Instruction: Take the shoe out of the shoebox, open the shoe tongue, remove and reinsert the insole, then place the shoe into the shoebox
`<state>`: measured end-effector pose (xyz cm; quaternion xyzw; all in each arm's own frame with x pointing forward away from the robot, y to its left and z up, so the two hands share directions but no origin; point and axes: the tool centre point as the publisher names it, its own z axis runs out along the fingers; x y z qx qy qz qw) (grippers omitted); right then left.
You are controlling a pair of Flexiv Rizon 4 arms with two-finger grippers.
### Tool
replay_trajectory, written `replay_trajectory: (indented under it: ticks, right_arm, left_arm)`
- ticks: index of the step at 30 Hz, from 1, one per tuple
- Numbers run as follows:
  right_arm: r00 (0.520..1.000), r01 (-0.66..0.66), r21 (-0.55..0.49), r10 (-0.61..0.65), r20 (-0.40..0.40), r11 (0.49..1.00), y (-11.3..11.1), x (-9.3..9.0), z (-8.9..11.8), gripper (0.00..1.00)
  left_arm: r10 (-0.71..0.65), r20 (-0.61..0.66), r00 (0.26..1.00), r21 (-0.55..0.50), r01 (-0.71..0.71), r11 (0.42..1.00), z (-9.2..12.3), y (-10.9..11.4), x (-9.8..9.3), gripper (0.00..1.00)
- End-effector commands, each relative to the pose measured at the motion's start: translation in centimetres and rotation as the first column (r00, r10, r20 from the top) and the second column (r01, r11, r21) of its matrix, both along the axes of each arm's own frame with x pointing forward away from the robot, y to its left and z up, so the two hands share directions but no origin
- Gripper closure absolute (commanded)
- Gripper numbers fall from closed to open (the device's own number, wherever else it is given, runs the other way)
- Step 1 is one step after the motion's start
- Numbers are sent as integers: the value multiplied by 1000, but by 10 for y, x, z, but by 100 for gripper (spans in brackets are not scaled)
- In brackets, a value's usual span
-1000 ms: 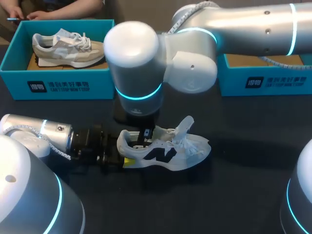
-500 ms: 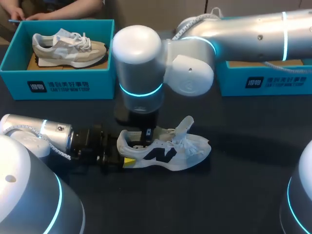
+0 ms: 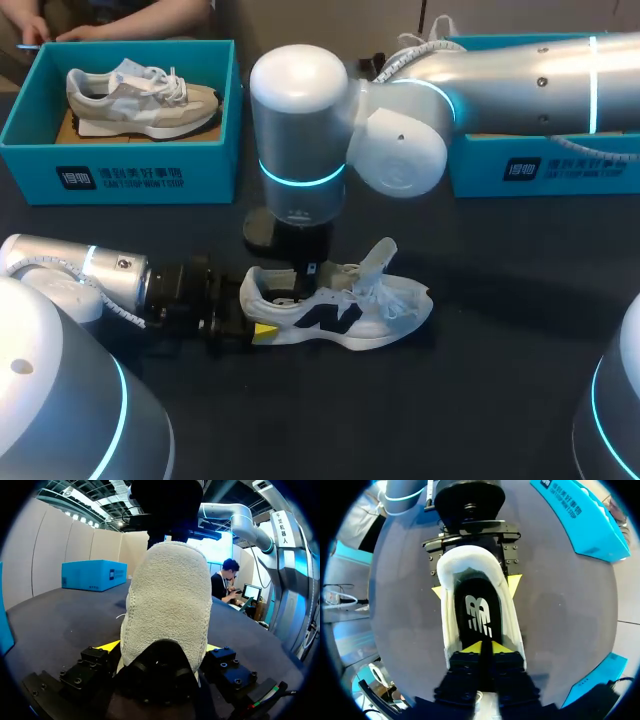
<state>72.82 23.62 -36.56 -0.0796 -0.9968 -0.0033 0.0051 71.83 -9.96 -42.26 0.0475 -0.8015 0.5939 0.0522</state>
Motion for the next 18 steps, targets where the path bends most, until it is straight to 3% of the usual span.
replay_trajectory:
  ticks: [1,7,18]
  right_arm:
    - [1000,1,0,-1,-7,1000,3,4,-7,77]
    - [1000,9,3,-9,-7,1000,3,8,-11,76]
    - [999,5,-9,-6,-32,1000,6,13,-25,55]
  left_arm:
    - [-1,-2,1000,4,1,1000,0,0,0,100]
    - [-1,-2,1000,4,1,1000,0,0,0,100]
    - [-1,-2,1000,4,1,1000,0,0,0,100]
